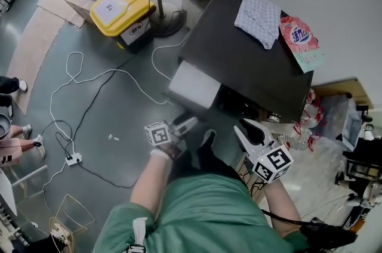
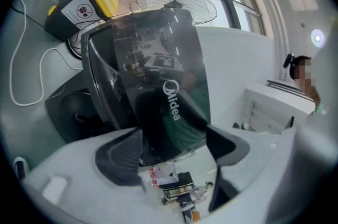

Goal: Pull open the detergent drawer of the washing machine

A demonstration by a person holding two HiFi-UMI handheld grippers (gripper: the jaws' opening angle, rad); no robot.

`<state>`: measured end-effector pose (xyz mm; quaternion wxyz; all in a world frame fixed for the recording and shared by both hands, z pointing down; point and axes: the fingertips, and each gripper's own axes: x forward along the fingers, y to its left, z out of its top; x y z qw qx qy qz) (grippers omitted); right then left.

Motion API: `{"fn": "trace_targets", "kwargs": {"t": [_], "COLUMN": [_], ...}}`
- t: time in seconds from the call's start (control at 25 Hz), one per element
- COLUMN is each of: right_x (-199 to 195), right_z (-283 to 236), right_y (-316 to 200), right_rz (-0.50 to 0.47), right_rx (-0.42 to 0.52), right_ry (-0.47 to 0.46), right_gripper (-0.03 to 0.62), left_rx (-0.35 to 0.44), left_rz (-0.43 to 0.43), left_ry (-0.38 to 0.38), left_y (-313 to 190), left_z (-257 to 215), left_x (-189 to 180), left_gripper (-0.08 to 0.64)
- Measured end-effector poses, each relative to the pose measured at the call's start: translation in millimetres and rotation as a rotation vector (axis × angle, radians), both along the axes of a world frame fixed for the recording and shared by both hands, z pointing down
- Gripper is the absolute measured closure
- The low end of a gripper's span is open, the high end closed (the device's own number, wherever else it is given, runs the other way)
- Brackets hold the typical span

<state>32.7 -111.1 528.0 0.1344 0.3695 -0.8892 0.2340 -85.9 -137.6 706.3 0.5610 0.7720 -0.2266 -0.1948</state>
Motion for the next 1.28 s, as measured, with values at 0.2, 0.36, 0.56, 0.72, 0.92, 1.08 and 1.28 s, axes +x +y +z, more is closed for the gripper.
{"fn": "trace_targets", "kwargs": {"t": [0.2,0.36,0.56,0.72,0.92,1.08,1.28], "right_x": [-1.3,0.8,6.5,24.1,47.2,53.8,56.5], "right_z": [-2.5,-8.8,-21.7,-32.7,-60.7,-95.0,-139.0], "right_y": [-5.9,-14.6,-22.0,-39.4,-65.7,-84.7,-96.3], "right_rz": [-0.005,0.005,0.017,0.078,0.195,0.231,0.25], "right_rx": [0.012,0.024,0.066,0.093,0.153,0.25,0.36], "right_ry": [-0.011,-0.028,-0.02,0.007,0.017,0.014,-0.015], "right_gripper": [0.491,0.491,0.491,0.491,0.492,0.494,0.527], "left_rx": [0.0,-0.017,-0.024,0.0,0.122,0.261,0.429], "left_rz": [0.048,-0.007,-0.136,-0.257,-0.35,-0.372,-0.365], "left_ry": [-0.122,-0.243,-0.461,-0.618,-0.781,-0.879,-0.991], "left_y": [11.8,8.5,-1.0,-23.2,-54.6,-73.8,-85.1], "left_z": [0.0,-2.8,-18.0,-54.1,-130.8,-194.1,-257.7], "left_x": [-7.9,-28.6,-71.5,-100.9,-114.8,-99.1,-68.7], "left_gripper": [0.186,0.186,0.199,0.252,0.328,0.367,0.396]}}
